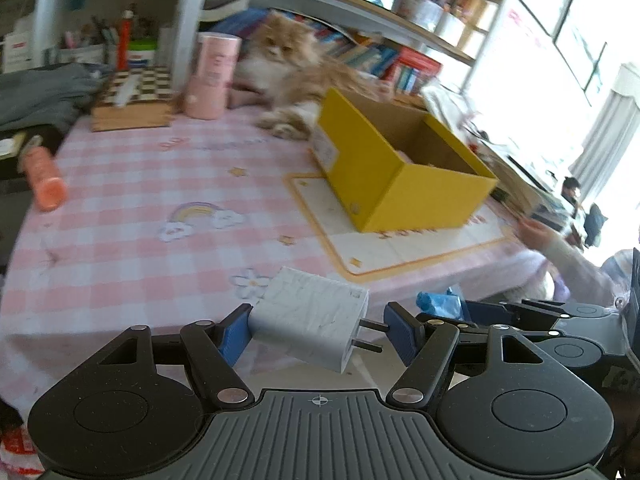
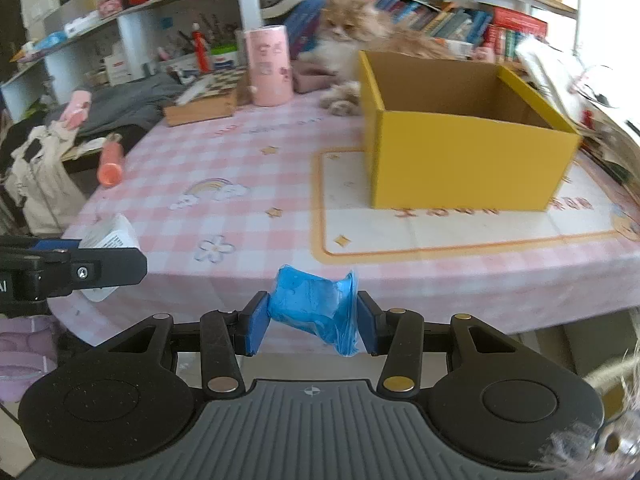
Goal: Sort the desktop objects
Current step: 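Carry the white charger and blue bag with both tools to the yellow box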
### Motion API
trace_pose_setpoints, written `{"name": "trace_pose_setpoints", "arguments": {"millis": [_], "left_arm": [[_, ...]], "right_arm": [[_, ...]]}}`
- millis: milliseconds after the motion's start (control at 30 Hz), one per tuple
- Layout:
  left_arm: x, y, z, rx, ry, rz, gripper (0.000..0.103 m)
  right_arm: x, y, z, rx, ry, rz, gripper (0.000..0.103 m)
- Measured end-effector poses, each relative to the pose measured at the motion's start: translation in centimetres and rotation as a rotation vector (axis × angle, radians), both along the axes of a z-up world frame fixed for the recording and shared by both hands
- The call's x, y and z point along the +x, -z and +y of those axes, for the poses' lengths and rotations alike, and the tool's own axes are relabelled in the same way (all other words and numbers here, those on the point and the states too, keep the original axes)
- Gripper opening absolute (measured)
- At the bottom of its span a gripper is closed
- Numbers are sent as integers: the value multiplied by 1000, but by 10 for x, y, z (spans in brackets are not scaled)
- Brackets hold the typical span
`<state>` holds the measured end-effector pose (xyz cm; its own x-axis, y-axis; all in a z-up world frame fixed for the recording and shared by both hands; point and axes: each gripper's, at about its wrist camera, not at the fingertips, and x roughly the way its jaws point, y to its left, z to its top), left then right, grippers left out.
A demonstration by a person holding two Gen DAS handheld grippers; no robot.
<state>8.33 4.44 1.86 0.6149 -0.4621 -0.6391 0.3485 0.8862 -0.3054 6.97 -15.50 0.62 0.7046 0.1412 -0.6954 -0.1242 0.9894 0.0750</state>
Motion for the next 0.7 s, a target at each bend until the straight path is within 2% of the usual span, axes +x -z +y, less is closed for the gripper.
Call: {"name": "trace_pose_setpoints", "arguments": {"millis": [300, 700], "left_arm": [[0, 3, -28, 9, 120, 12, 71], [8, 3, -57, 37, 182, 4, 71]], "right_arm": [[-21, 4, -25, 0, 106, 25, 43], [-23, 6, -47, 10, 160, 38, 43]]}}
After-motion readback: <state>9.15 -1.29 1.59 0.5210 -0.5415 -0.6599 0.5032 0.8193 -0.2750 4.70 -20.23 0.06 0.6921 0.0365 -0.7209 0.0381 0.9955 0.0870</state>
